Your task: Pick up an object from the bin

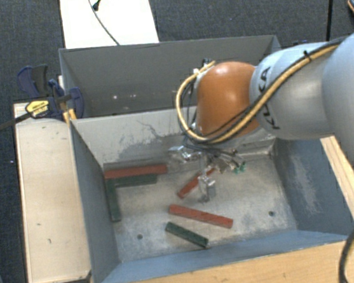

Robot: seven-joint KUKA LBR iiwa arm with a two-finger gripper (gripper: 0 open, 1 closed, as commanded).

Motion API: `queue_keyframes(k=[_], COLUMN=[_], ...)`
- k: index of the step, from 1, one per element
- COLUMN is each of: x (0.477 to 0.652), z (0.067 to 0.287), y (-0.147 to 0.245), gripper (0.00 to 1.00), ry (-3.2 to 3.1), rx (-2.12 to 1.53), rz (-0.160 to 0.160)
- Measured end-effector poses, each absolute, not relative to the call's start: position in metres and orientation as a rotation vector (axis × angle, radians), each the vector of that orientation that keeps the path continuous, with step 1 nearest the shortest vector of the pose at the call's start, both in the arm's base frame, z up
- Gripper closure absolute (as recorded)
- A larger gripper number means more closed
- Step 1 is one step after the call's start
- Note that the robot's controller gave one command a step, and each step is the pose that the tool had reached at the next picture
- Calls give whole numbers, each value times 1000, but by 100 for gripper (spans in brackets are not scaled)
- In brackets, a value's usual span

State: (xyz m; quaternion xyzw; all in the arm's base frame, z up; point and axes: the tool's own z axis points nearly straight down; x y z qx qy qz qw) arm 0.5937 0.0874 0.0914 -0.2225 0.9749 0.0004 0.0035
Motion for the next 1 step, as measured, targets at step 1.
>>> queue_keyframes(k=[1], x=[589], z=[69], y=[80], gripper=[0], ry=[3056], rx=[-728], rz=[1])
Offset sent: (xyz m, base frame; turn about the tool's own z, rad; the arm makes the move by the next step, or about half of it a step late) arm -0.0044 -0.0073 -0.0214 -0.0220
